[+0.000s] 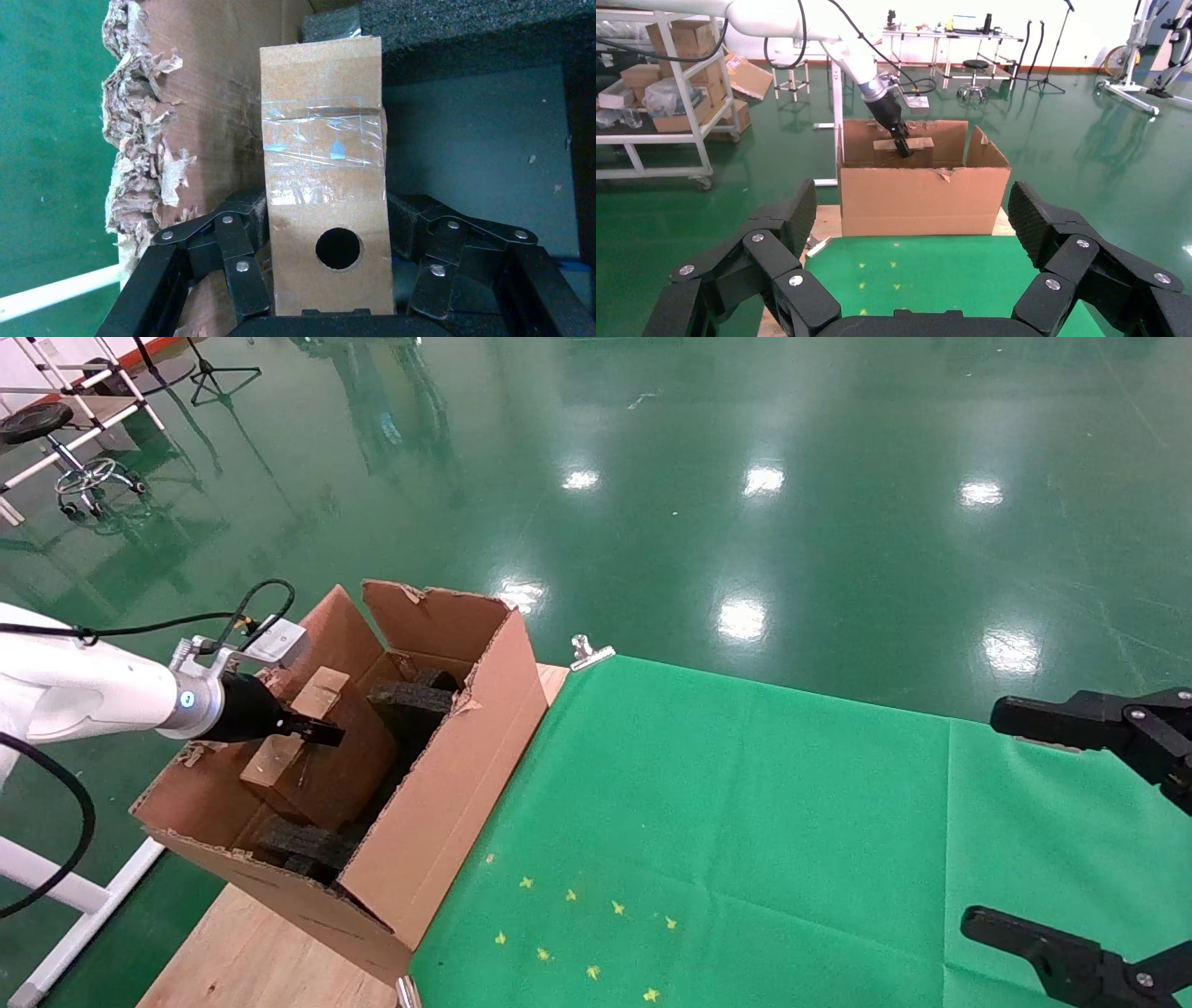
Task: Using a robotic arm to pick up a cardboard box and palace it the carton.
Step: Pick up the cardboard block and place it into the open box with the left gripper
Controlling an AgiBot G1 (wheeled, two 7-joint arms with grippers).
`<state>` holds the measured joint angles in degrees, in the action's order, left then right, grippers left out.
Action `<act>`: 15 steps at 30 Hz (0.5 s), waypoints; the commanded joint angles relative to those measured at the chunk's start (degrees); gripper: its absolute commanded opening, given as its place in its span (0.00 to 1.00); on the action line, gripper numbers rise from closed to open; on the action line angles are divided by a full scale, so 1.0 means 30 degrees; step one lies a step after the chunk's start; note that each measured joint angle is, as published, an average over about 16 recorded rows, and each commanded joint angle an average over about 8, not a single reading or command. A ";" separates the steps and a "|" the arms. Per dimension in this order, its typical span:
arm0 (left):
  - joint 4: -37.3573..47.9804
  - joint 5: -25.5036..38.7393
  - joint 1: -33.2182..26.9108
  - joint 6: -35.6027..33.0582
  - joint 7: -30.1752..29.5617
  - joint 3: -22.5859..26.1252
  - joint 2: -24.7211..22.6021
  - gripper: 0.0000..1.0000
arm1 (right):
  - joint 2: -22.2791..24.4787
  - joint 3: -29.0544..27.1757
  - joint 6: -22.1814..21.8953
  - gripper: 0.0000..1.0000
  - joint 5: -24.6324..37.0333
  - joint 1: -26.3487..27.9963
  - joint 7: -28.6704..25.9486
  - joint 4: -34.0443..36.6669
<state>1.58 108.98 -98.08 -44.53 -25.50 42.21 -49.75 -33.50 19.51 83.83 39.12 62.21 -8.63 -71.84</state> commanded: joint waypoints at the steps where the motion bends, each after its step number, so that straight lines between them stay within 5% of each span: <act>1: 0.0016 -0.0027 0.0109 0.0141 -0.0128 -0.0020 -0.0048 0.71 | 0.0001 0.0000 -0.0001 1.00 0.0000 -0.0002 0.0001 0.0002; 4: 0.0032 -0.0050 0.0155 0.0197 -0.0161 -0.0036 -0.0065 1.00 | 0.0001 -0.0001 -0.0003 1.00 -0.0001 -0.0003 0.0001 0.0003; 15: 0.0003 -0.0023 0.0090 0.0198 -0.0072 -0.0014 -0.0037 1.00 | 0.0001 0.0000 -0.0003 1.00 -0.0001 -0.0003 0.0001 0.0003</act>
<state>1.60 108.91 -97.80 -43.95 -25.72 42.17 -49.86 -33.50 19.51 83.82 39.12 62.20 -8.63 -71.83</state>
